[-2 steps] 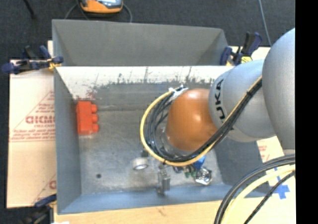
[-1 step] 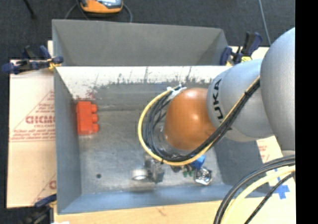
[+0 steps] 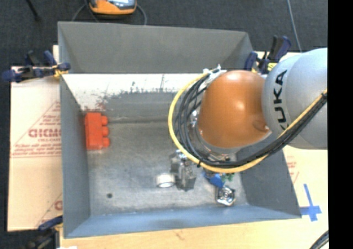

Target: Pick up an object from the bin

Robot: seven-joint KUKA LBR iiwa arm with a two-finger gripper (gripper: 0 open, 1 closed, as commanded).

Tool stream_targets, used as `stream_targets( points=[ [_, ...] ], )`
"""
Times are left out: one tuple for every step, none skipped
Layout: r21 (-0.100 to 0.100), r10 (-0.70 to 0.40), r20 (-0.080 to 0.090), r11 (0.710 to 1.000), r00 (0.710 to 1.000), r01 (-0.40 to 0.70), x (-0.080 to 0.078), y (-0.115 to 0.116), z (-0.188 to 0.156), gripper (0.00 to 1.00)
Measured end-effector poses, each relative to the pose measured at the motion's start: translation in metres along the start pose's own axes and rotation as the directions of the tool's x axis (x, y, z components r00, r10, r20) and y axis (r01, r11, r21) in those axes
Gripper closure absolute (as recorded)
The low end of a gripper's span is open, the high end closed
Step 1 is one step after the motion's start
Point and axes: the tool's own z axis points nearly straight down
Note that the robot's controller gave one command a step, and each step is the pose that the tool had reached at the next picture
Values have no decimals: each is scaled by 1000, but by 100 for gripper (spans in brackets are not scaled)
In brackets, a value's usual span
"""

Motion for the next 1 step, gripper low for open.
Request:
stream_targets(
  points=[
    [1,2,2,1000,1000,-2,8,-21,-95,100]
  ],
)
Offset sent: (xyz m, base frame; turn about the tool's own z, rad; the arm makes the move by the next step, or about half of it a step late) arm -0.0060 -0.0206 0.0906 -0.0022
